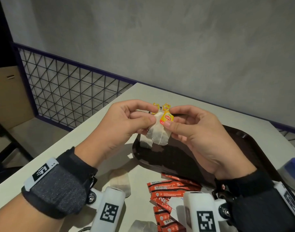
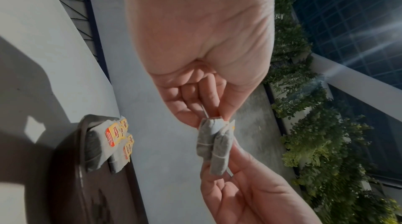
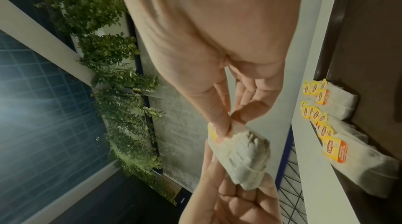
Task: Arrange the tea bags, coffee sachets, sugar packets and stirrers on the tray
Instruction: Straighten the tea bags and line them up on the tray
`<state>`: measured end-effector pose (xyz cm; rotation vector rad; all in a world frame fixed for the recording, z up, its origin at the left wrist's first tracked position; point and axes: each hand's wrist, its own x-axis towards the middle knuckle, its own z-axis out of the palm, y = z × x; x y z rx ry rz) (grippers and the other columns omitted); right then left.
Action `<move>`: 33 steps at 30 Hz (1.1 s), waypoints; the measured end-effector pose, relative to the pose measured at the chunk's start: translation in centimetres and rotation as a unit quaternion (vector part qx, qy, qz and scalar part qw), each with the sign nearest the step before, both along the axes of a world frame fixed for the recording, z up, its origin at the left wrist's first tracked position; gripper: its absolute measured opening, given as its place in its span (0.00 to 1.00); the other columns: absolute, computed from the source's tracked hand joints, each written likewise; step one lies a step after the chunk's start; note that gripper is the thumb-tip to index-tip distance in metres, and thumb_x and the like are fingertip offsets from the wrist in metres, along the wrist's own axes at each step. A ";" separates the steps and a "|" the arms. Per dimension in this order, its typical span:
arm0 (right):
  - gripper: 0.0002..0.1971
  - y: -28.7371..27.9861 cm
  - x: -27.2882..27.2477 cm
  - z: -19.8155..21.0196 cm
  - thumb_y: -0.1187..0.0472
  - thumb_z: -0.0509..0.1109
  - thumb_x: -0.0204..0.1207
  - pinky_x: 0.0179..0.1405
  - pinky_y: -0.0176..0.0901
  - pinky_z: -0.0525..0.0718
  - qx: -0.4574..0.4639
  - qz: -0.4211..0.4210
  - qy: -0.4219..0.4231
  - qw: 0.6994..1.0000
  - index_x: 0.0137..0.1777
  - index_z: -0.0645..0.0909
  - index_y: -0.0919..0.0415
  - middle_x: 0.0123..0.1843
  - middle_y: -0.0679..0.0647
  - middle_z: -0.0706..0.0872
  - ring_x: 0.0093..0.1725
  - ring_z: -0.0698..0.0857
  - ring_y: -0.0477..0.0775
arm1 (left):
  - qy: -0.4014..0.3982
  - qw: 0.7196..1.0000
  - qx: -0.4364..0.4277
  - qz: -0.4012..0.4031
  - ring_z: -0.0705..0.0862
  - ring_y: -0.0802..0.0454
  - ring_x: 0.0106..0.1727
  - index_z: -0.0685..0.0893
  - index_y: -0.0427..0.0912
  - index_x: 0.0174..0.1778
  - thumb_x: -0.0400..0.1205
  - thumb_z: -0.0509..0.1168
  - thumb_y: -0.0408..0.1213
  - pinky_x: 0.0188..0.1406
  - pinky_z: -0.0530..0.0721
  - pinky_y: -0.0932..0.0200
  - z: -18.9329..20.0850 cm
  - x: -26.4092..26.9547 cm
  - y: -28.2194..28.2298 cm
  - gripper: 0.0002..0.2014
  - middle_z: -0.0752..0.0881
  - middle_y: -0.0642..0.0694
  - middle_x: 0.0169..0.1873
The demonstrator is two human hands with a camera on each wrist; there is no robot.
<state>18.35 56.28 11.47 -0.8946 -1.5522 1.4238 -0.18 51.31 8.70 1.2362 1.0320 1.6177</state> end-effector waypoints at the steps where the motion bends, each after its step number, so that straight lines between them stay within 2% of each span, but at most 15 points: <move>1: 0.22 0.0 0.0 -0.1 0.63 0.84 0.59 0.59 0.59 0.90 0.001 -0.002 -0.006 1.000 0.56 0.89 0.62 0.53 0.69 0.92 0.57 0.92 0.66 | -0.003 1.000 -0.003 -0.003 0.89 0.56 0.31 0.90 0.38 0.52 0.79 0.72 0.20 0.32 0.85 0.65 0.0 0.0 0.0 0.11 0.93 0.43 0.33; 3: 0.20 0.1 -0.1 -0.4 0.59 0.85 0.59 0.52 0.55 0.86 0.008 -0.004 -0.031 0.999 0.53 0.91 0.59 0.53 0.66 0.92 0.56 0.91 0.66 | -0.005 1.000 -0.009 -0.007 0.92 0.51 0.35 0.90 0.40 0.54 0.79 0.72 0.22 0.35 0.87 0.62 0.0 0.1 0.0 0.11 0.95 0.37 0.39; 5: 0.14 0.3 0.0 -0.6 0.60 0.85 0.65 0.48 0.53 0.84 0.014 -0.003 -0.056 0.998 0.51 0.92 0.57 0.52 0.61 0.94 0.57 0.91 0.67 | -0.006 1.000 -0.014 -0.011 0.92 0.50 0.37 0.89 0.40 0.55 0.80 0.72 0.22 0.36 0.88 0.61 0.0 0.2 0.0 0.12 0.95 0.35 0.43; 7: 0.10 0.3 0.0 -0.7 0.61 0.84 0.69 0.45 0.50 0.82 0.022 -0.002 -0.070 0.997 0.50 0.93 0.56 0.50 0.58 0.94 0.51 0.91 0.62 | -0.015 1.000 -0.017 -0.017 0.92 0.50 0.35 0.89 0.39 0.55 0.80 0.72 0.23 0.35 0.88 0.61 0.0 0.3 0.0 0.11 0.95 0.36 0.41; 9: 0.08 0.2 0.0 -0.6 0.62 0.84 0.70 0.42 0.47 0.82 0.041 -0.002 -0.076 0.996 0.49 0.93 0.56 0.47 0.57 0.95 0.46 0.89 0.55 | -0.021 0.999 -0.018 -0.022 0.92 0.51 0.34 0.90 0.38 0.54 0.75 0.74 0.30 0.35 0.88 0.62 0.1 0.4 0.0 0.11 0.94 0.39 0.38; 11: 0.08 0.0 0.0 -0.5 0.64 0.83 0.71 0.36 0.41 0.84 0.070 -0.005 -0.072 0.995 0.49 0.93 0.55 0.45 0.57 0.94 0.41 0.89 0.51 | -0.020 0.999 -0.021 -0.020 0.92 0.52 0.34 0.91 0.38 0.52 0.72 0.75 0.34 0.34 0.88 0.63 0.0 0.5 0.1 0.13 0.94 0.40 0.37; 13: 0.10 -0.2 -0.1 -0.6 0.67 0.83 0.71 0.33 0.36 0.85 0.090 -0.006 -0.054 0.994 0.50 0.92 0.55 0.42 0.56 0.93 0.38 0.90 0.48 | -0.011 1.000 -0.023 -0.017 0.92 0.54 0.35 0.92 0.37 0.50 0.74 0.76 0.32 0.33 0.87 0.65 -0.1 0.6 0.2 0.10 0.95 0.41 0.38; 16: 0.10 -0.4 -0.3 -0.6 0.67 0.83 0.71 0.33 0.37 0.86 0.114 -0.020 -0.037 0.993 0.50 0.91 0.56 0.37 0.55 0.90 0.35 0.88 0.48 | -0.006 1.000 -0.024 -0.005 0.92 0.55 0.36 0.92 0.37 0.50 0.77 0.75 0.28 0.33 0.86 0.66 -0.2 0.5 0.2 0.07 0.95 0.43 0.38; 20: 0.03 -0.3 -0.1 -0.1 0.60 0.78 0.77 0.36 0.44 0.84 0.099 -0.039 -0.037 0.994 0.48 0.93 0.56 0.42 0.56 0.93 0.38 0.87 0.49 | -0.010 1.000 -0.029 0.007 0.93 0.54 0.37 0.92 0.39 0.52 0.78 0.75 0.28 0.34 0.87 0.65 -0.2 0.2 0.3 0.08 0.95 0.42 0.40; 24: 0.04 0.0 0.4 0.1 0.62 0.77 0.78 0.39 0.47 0.83 0.079 -0.045 -0.050 0.995 0.47 0.94 0.57 0.42 0.56 0.93 0.39 0.85 0.51 | 0.007 0.999 -0.033 -0.004 0.94 0.54 0.40 0.91 0.42 0.58 0.79 0.74 0.28 0.37 0.88 0.65 -0.1 0.2 0.1 0.12 0.96 0.42 0.41; 28: 0.04 -0.1 0.8 0.3 0.61 0.76 0.79 0.35 0.35 0.83 0.157 -0.036 -0.106 0.981 0.48 0.94 0.53 0.41 0.48 0.94 0.36 0.86 0.42 | 0.050 0.998 -0.034 -0.021 0.94 0.54 0.42 0.89 0.44 0.65 0.79 0.75 0.30 0.41 0.88 0.63 -0.1 0.2 -0.1 0.17 0.96 0.41 0.43; 30: 0.05 -0.1 0.9 0.4 0.59 0.76 0.79 0.35 0.30 0.82 0.194 -0.033 -0.143 0.970 0.49 0.94 0.51 0.41 0.43 0.93 0.39 0.88 0.38 | 0.061 0.997 -0.037 -0.026 0.93 0.55 0.42 0.89 0.44 0.66 0.79 0.75 0.30 0.40 0.87 0.64 -0.2 0.1 -0.1 0.19 0.96 0.41 0.43; 33: 0.05 -0.2 0.9 0.5 0.58 0.76 0.80 0.36 0.27 0.81 0.211 -0.028 -0.155 0.965 0.49 0.94 0.50 0.40 0.40 0.93 0.41 0.88 0.36 | 0.072 0.996 -0.036 -0.031 0.94 0.53 0.44 0.89 0.45 0.67 0.78 0.76 0.33 0.41 0.87 0.62 -0.3 0.2 0.0 0.20 0.96 0.40 0.44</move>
